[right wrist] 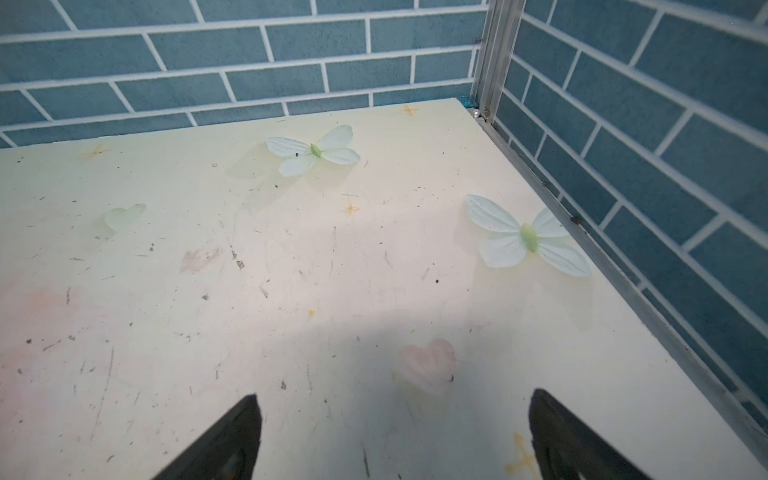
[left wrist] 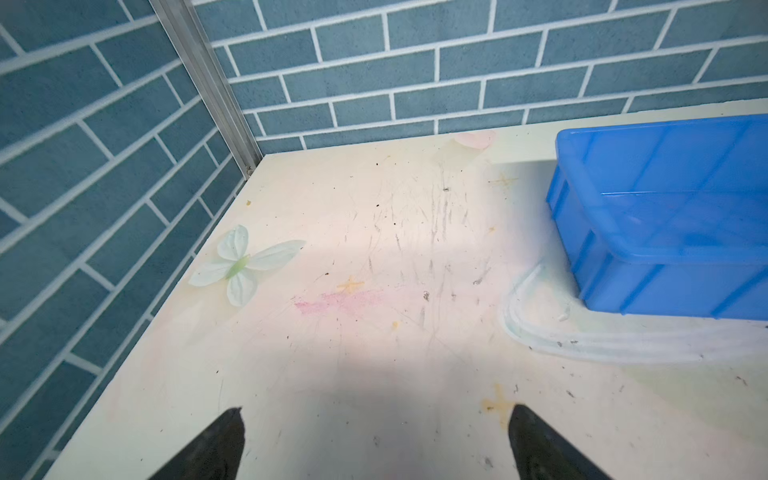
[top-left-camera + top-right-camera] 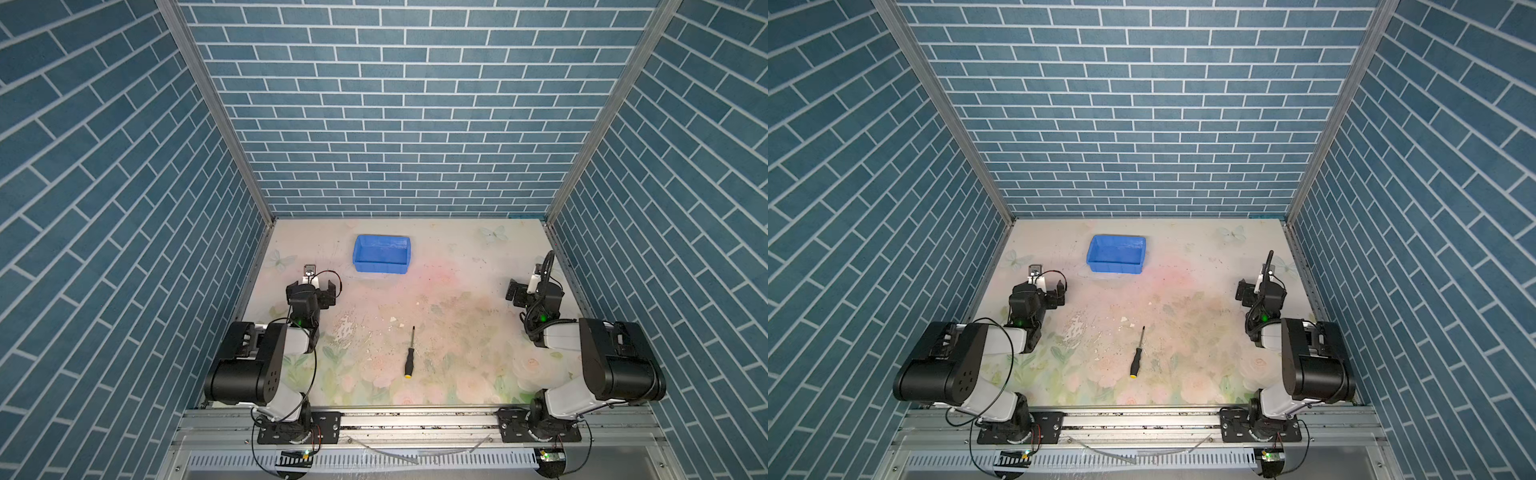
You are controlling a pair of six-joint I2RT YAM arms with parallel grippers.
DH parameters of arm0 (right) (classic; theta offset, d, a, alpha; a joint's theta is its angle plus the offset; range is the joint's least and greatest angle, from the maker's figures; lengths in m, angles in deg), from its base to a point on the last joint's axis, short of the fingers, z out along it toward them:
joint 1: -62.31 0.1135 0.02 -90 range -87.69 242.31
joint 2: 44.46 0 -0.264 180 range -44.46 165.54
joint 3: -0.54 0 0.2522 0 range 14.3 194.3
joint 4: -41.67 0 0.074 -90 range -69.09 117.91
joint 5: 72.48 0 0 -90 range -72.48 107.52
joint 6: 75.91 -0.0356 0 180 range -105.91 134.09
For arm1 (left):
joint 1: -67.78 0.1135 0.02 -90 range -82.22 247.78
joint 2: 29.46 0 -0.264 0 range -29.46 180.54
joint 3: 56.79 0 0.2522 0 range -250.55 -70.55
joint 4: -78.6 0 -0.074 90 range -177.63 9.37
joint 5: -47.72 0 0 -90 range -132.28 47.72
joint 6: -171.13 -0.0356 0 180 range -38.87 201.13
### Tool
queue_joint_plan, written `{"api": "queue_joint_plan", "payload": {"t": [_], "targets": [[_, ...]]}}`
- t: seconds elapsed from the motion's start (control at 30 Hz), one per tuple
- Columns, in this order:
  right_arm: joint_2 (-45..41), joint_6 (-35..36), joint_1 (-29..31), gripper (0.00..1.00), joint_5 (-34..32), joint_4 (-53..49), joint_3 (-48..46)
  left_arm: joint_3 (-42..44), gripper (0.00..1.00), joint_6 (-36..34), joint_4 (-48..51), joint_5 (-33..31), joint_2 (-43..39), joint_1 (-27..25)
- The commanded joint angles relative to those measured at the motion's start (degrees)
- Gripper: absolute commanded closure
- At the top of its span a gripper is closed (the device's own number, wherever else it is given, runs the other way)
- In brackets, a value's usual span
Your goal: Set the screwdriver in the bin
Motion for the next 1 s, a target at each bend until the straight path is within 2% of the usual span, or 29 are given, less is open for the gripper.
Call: {"api": "queue_joint_plan", "payload": {"t": [0.0,0.63,0.8,0.97], "targets": [[0.2,1.83,-0.33,0.01,0.14,1.56,0.0,-0.72,0.0,-0.18,-0.51,0.32,0.01,0.3],[0.25,1.73,-0.34,0.01,0.21,1.43,0.05,-0.63,0.0,-0.29,-0.48,0.34,-0.07,0.3],[0.2,1.78,-0.33,0.01,0.2,1.69,-0.24,-1.45,0.0,-1.53,1.59,3.15,-0.79,0.21],[-1.47,3.3,-0.24,0.01,3.5,2.6,-1.42,-1.76,0.0,-4.67,6.76,8.06,-5.76,-0.92]]}}
